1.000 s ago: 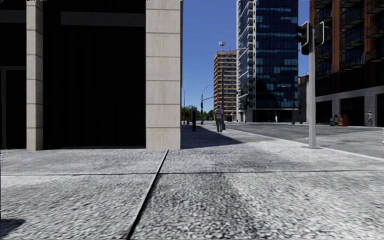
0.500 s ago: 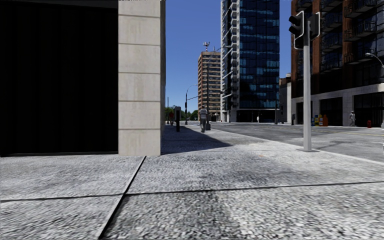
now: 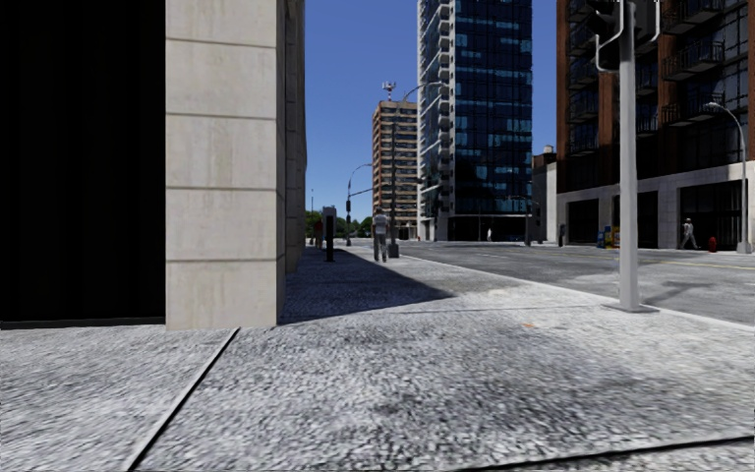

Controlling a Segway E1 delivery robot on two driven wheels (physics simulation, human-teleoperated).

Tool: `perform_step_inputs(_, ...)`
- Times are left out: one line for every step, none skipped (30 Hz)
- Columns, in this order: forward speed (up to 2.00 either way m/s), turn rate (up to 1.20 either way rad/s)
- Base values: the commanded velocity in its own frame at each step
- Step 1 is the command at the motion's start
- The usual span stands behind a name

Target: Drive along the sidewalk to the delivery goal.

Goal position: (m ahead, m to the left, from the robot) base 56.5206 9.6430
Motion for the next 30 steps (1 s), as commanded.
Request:
perform_step_inputs(2.00, -0.38)
perform_step_inputs(2.00, -0.39)
perform_step_inputs(2.00, -0.39)
perform_step_inputs(2.00, -0.39)
perform_step_inputs(2.00, -0.39)
perform_step_inputs(2.00, -0.39)
perform_step_inputs(2.00, -0.39)
perform_step_inputs(2.00, -0.39)
perform_step_inputs(2.00, -0.39)
perform_step_inputs(2.00, -0.39)
perform_step_inputs(2.00, -0.39)
perform_step_inputs(2.00, -0.39)
perform_step_inputs(2.00, -0.39)
perform_step_inputs(2.00, -0.39)
perform_step_inputs(2.00, -0.39)
perform_step_inputs(2.00, -0.38)
perform_step_inputs(2.00, 0.00)
perform_step_inputs(2.00, 0.00)
perform_step_inputs(2.00, 0.00)
perform_step_inputs(2.00, 0.00)
perform_step_inputs(2.00, 0.00)
perform_step_inputs(2.00, 0.00)
perform_step_inputs(2.00, 0.00)
perform_step_inputs(2.00, 0.00)
perform_step_inputs(2.00, 0.00)
perform_step_inputs(2.00, 0.00)
perform_step_inputs(2.00, 0.00)
perform_step_inputs(2.00, 0.00)
perform_step_inputs(2.00, 0.00)
perform_step_inputs(2.00, 0.00)
